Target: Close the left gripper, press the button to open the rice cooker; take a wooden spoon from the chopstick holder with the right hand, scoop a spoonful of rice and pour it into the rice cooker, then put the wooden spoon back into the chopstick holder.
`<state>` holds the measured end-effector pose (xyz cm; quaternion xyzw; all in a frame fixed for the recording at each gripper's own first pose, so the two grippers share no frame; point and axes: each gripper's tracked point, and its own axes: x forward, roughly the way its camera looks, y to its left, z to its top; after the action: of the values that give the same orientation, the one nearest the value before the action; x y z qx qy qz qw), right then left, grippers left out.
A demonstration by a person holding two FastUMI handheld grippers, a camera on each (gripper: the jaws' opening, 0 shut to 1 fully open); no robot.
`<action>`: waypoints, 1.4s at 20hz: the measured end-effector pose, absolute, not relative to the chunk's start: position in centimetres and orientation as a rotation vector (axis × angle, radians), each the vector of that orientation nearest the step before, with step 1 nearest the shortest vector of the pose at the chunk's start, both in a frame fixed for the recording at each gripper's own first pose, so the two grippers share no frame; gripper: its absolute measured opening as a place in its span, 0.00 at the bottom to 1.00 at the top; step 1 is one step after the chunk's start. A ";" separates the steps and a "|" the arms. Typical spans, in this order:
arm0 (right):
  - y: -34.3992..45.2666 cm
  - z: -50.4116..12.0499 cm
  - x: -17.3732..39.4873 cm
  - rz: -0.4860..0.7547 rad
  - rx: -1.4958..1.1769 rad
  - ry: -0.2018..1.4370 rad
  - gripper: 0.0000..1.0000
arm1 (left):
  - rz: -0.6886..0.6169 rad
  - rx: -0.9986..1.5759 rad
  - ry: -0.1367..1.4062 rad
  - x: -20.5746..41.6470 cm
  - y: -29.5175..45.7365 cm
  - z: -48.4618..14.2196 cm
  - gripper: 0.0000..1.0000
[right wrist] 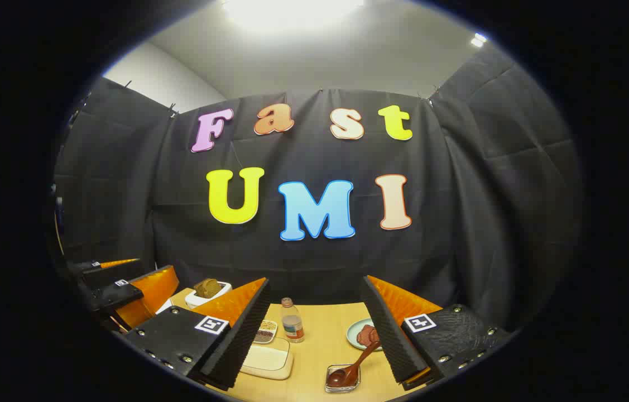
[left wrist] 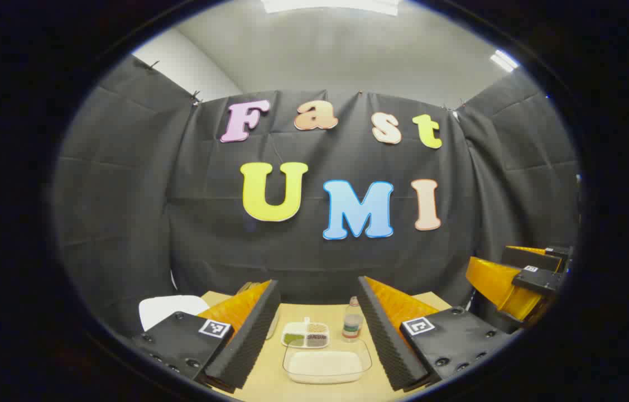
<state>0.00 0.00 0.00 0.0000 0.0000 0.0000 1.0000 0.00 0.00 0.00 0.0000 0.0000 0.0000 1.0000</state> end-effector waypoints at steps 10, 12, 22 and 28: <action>-0.4 -0.4 0.6 -0.017 -0.002 0.006 0.99 | 0.005 0.011 -0.008 0.7 0.5 0.3 0.96; -0.6 -0.6 0.8 -0.022 -0.002 0.011 0.99 | 0.007 0.009 -0.017 0.7 0.5 0.7 0.96; -0.6 -1.0 1.0 -0.021 -0.004 0.030 0.99 | 0.024 0.014 0.003 1.0 1.4 -0.6 0.96; 0.0 -1.8 1.2 -0.015 -0.008 0.055 0.99 | 0.040 0.001 0.058 1.8 4.1 -2.8 0.58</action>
<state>1.23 -0.02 -1.82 -0.0041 0.0276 -0.0074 0.9996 1.76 4.06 -2.81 0.0006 0.0289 0.0201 0.9994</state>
